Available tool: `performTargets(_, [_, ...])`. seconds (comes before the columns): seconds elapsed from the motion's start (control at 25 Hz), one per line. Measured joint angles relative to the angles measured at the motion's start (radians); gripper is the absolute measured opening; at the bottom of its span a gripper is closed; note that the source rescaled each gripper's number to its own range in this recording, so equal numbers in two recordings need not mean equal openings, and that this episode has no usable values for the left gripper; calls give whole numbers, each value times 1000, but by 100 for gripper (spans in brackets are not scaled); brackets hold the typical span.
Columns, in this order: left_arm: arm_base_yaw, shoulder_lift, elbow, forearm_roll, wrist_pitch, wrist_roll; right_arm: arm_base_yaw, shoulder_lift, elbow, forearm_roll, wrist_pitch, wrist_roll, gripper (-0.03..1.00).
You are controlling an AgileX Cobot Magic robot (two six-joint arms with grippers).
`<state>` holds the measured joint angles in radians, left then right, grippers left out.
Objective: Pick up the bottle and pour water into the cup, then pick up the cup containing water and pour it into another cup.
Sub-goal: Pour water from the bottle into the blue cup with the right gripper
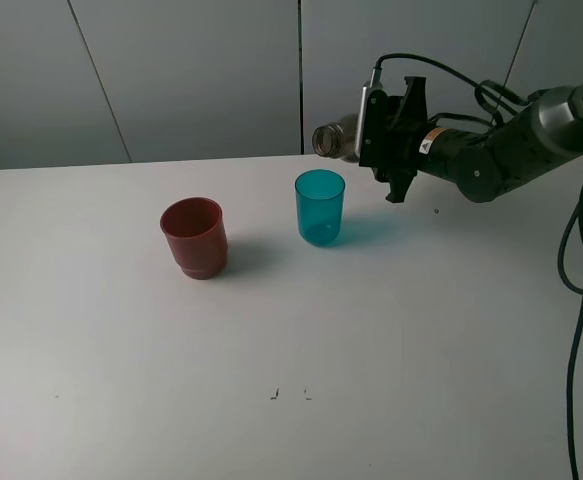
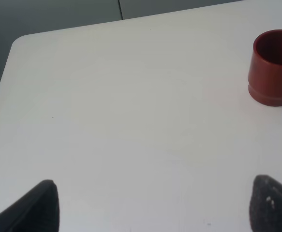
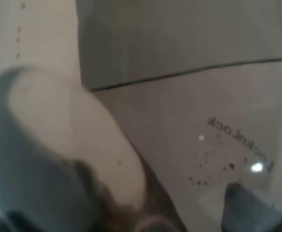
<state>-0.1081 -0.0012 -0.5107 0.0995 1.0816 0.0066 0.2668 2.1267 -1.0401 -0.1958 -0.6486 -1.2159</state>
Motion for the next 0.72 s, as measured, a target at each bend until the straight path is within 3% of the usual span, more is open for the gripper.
performTargets(0.72, [0,0,0,0,0,0,0,0,-1,0,-26,-165,0])
